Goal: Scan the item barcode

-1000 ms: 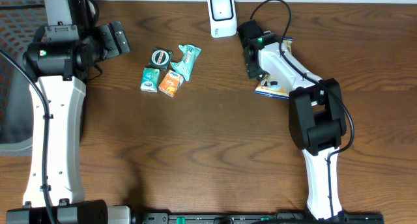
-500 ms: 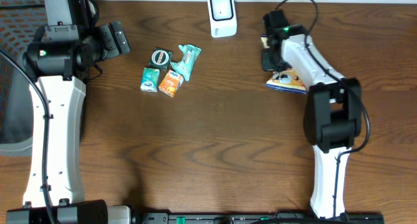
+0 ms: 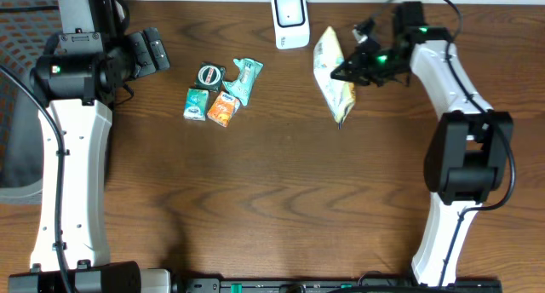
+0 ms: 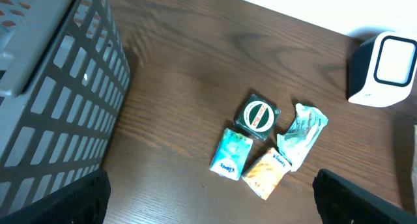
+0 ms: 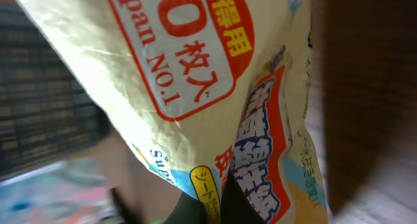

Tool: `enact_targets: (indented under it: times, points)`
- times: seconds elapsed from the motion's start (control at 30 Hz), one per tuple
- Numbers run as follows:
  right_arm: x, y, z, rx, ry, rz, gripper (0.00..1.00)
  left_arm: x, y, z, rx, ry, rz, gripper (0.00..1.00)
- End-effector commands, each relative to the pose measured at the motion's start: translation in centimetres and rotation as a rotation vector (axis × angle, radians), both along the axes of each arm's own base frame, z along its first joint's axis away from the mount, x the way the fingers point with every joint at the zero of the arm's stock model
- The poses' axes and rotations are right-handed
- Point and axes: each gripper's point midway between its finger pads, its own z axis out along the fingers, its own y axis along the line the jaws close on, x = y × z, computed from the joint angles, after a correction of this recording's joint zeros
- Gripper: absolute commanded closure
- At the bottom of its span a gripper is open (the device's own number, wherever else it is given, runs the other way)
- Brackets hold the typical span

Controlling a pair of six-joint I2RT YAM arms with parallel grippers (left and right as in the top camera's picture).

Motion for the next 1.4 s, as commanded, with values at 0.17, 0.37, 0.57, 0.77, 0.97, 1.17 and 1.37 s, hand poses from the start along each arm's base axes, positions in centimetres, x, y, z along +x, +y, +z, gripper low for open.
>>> enact_targets:
  times: [0.17, 0.37, 0.57, 0.77, 0.97, 1.17, 1.37]
  points:
    - [-2.5, -5.0, -4.1, 0.122, 0.11, -0.113, 0.99, 0.0, 0.2, -0.4, 0.003, 0.012, 0.014, 0.02]
    - [-3.3, -12.3, -8.4, -0.227, 0.198, -0.251, 0.72, 0.0, 0.2, -0.4, 0.003, 0.012, 0.014, 0.02]
    - [-4.2, -16.9, -5.8, -0.392, 0.297, -0.309, 0.45, 0.0, 0.2, -0.4, 0.003, 0.012, 0.014, 0.02]
    - [-4.9, -16.0, -2.4, -0.47, 0.298, -0.216, 0.58, 0.0, 0.2, -0.4, 0.003, 0.012, 0.014, 0.02]
    - [-4.1, -12.9, -3.2, -0.622, 0.232, -0.131, 0.99, 0.0, 0.2, -0.4, 0.003, 0.012, 0.014, 0.02]
    - [-3.1, -10.9, -4.5, -0.794, 0.19, -0.162, 0.99, 0.0, 0.2, -0.4, 0.003, 0.012, 0.014, 0.02]
    - [-4.0, -11.8, -7.5, -0.977, 0.209, -0.233, 0.99, 0.0, 0.2, -0.4, 0.003, 0.012, 0.014, 0.02]
